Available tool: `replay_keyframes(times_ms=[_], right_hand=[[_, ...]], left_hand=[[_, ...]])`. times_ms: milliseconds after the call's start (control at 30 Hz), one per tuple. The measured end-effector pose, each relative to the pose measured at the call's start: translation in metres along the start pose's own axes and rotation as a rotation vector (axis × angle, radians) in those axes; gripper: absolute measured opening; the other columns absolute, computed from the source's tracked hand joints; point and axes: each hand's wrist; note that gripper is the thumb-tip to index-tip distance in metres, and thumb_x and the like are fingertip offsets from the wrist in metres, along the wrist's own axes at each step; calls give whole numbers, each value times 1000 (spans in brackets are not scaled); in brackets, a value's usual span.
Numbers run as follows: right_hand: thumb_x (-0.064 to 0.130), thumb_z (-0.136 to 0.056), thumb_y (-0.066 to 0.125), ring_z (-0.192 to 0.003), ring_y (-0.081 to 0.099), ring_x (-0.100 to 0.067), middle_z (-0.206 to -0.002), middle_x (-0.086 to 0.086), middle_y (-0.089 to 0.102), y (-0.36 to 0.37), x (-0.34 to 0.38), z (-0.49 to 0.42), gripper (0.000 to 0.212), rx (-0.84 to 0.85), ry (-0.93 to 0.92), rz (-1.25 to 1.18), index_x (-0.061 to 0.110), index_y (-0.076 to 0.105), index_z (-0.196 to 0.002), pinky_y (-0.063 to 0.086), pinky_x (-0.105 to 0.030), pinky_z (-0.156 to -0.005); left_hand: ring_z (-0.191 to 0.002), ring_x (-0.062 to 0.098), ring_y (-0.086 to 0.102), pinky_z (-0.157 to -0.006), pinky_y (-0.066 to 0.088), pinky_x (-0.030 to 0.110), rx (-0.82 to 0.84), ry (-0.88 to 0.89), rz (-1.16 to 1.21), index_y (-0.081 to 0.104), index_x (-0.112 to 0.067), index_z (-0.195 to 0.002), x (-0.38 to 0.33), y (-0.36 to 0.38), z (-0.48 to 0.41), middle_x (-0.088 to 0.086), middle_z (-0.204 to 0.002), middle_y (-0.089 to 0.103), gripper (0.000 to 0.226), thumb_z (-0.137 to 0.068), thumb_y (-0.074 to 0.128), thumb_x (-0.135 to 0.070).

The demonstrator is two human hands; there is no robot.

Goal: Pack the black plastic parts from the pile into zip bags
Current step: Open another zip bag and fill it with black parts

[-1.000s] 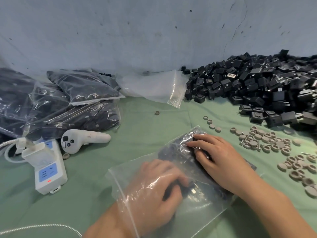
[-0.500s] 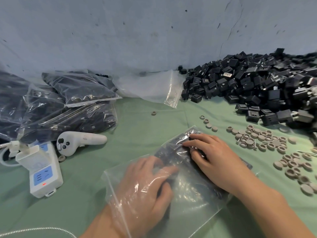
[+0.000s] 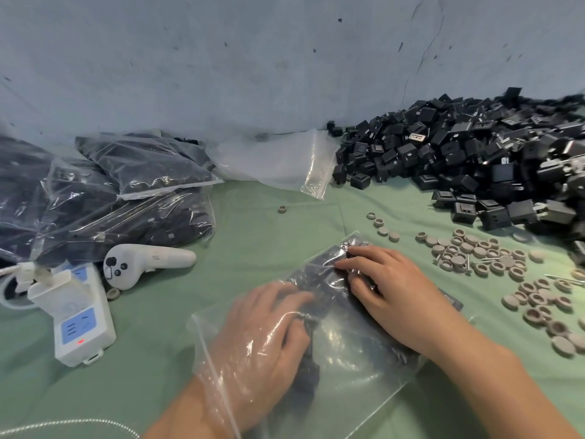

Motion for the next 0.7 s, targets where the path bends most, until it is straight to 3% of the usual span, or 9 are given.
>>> replay_keyframes(times_ms=[133, 233, 333, 467, 567, 633, 700], right_hand=[[38, -102, 39, -137, 33, -6, -146, 22, 44, 1, 1, 0, 37, -3, 2, 4, 43, 56, -134, 19, -24, -114], [39, -101, 38, -137, 32, -5, -146, 23, 44, 1, 0, 0, 38, 3, 0, 4, 43, 56, -134, 20, -24, -115], [39, -101, 38, -137, 32, -5, -146, 23, 44, 1, -1, 0, 38, 3, 2, -3, 44, 56, -133, 19, -23, -114], [39, -101, 37, -136, 32, -5, -146, 23, 44, 1, -1, -1, 38, 0, 1, 2, 44, 56, -133, 20, -24, -114], [39, -101, 38, -136, 32, -5, -146, 23, 44, 1, -1, -1, 38, -1, 1, 2, 43, 57, -133, 20, -24, -114], [39, -101, 38, -136, 32, -5, -146, 23, 44, 1, 0, -1, 37, -1, 0, 4, 44, 56, -133, 20, -24, -114], [39, -102, 38, -137, 32, -5, -146, 23, 44, 1, -1, -1, 37, -2, -1, 6, 43, 56, -134, 20, -24, -114]], left_hand=[[-131, -5, 31, -111, 20, 16, 89, -35, -22, 46, -37, -141, 1, 0, -2, -21, -139, 41, 59, -93, 14, -46], [-134, -10, 27, -110, 14, 6, 77, -48, 49, 47, -36, -142, 5, -4, 0, -22, -145, 38, 42, -103, 31, -35], [-120, -15, 39, -98, 18, -3, 21, -42, 115, 63, -35, -125, 7, -14, 2, -22, -129, 54, 33, -95, 49, -34], [-113, -6, 46, -99, 31, 11, 234, -39, 80, 58, -49, -120, 7, -20, 2, -23, -115, 54, 58, -73, 28, -67], [-112, -7, 44, -100, 30, 13, 196, -65, -19, 55, -52, -123, 3, -16, 1, -26, -113, 54, 57, -78, 26, -68], [-102, -6, 50, -95, 36, 17, 123, -30, -18, 62, -48, -114, -1, -13, 0, -24, -103, 59, 37, -92, 34, -58], [-95, -1, 51, -90, 40, 23, 95, -3, -11, 62, -40, -105, -1, -9, -1, -19, -93, 58, 38, -94, 29, -56]])
Point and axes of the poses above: each hand's wrist, its own z-axis away from the middle knuckle, its own y-axis out of the palm, x = y × z
